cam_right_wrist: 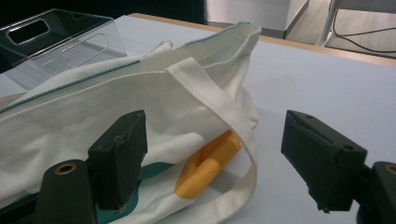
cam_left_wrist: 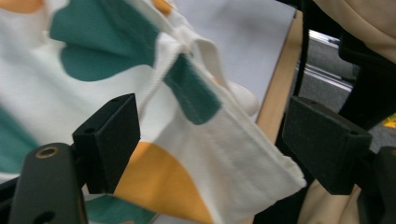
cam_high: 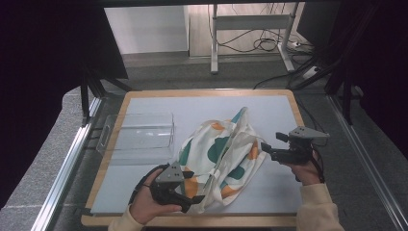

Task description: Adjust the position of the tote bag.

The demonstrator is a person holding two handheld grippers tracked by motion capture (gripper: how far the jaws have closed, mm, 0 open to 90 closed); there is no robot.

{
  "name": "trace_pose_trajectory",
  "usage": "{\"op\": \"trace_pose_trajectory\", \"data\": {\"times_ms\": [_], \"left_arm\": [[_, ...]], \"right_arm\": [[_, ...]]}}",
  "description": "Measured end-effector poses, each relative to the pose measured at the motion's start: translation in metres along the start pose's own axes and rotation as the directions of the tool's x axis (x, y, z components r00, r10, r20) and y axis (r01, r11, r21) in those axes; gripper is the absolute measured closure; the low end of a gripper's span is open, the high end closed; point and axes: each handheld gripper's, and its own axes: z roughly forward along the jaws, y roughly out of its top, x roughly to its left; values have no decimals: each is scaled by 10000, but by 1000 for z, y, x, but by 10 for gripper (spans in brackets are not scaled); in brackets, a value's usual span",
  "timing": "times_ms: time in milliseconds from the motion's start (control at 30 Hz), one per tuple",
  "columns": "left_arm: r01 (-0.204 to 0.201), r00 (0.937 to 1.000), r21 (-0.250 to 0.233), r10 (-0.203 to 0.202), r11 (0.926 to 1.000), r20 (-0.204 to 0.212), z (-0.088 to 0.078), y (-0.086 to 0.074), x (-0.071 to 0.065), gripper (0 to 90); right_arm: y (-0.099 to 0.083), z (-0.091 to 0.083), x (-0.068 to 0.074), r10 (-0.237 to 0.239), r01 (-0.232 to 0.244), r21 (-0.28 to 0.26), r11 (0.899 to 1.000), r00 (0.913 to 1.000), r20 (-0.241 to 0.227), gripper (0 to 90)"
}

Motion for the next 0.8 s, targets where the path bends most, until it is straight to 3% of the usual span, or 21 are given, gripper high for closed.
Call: {"op": "trace_pose_trajectory", "data": {"times_ms": [167, 300, 333, 400, 500, 633, 733, 800], "left_arm": [[-311, 9994, 319, 306, 9990, 172, 8, -2, -7, 173], [-268, 9990, 478, 251, 9985, 359, 18, -8, -14, 156], [-447, 9983, 616, 424, 9971, 394, 20, -9, -15, 149], [-469, 9983, 605, 446, 9971, 385, 24, -9, -18, 138], [-800, 9967, 773, 788, 9938, 180, 27, -11, -22, 103], [-1218, 9925, 1156, 1201, 9858, 214, 31, -16, -24, 88], [-1143, 9935, 1217, 1132, 9860, 153, 35, -19, -25, 90], [-1259, 9920, 1432, 1262, 9817, 68, 38, -21, -24, 96]], "right_arm": [[0, 0, 0, -16, 16, -19, 10000, 10000, 6, 221], [0, 0, 1, 1, -1, -19, 10000, 10000, -1, 220], [0, 0, 1, 2, -2, -25, 10000, 10000, -2, 220], [0, 0, 1, -2, 2, -31, 10000, 10000, 3, 218], [0, 0, 0, 12, -12, -56, 10000, 10000, -2, 216], [-1, 1, 0, 72, -72, -70, 9999, 10000, -21, 214], [-1, 1, 0, 45, -45, -44, 10000, 10000, 6, 209], [-1, 2, 0, 51, -51, -13, 10000, 9999, 111, 205]]}}
